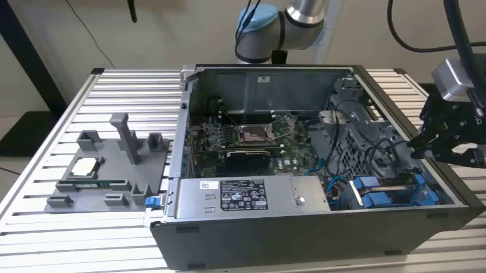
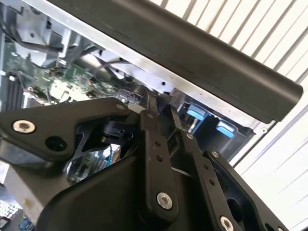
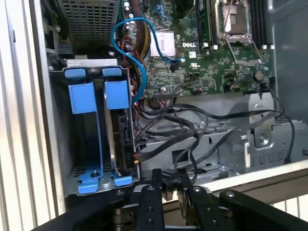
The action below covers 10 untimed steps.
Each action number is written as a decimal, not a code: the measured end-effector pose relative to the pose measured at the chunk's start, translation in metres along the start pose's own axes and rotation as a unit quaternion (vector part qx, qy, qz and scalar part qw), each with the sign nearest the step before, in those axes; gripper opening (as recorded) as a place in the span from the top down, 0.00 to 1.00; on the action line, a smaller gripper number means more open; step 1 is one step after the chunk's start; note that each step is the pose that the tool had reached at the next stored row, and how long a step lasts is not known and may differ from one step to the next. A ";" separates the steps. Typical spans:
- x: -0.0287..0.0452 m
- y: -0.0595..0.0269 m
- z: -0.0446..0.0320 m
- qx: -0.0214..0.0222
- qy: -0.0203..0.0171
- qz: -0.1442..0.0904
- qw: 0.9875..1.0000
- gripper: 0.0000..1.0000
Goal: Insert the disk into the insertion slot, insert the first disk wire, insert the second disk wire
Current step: 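Insert the second disk wire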
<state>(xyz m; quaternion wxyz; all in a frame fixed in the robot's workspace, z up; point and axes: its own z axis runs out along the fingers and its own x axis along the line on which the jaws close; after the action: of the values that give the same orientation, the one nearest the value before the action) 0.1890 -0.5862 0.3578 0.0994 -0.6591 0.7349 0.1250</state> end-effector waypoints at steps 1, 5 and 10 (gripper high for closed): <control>0.0002 -0.0006 -0.0002 -0.001 -0.009 0.000 1.000 0.73; 0.0027 -0.0055 -0.0013 -0.003 -0.029 -0.001 1.000 0.73; 0.0058 -0.0155 -0.0035 -0.005 -0.039 -0.001 0.999 0.73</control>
<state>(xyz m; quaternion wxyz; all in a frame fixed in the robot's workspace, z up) 0.2039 -0.5943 0.3586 0.1249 -0.6546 0.7294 0.1545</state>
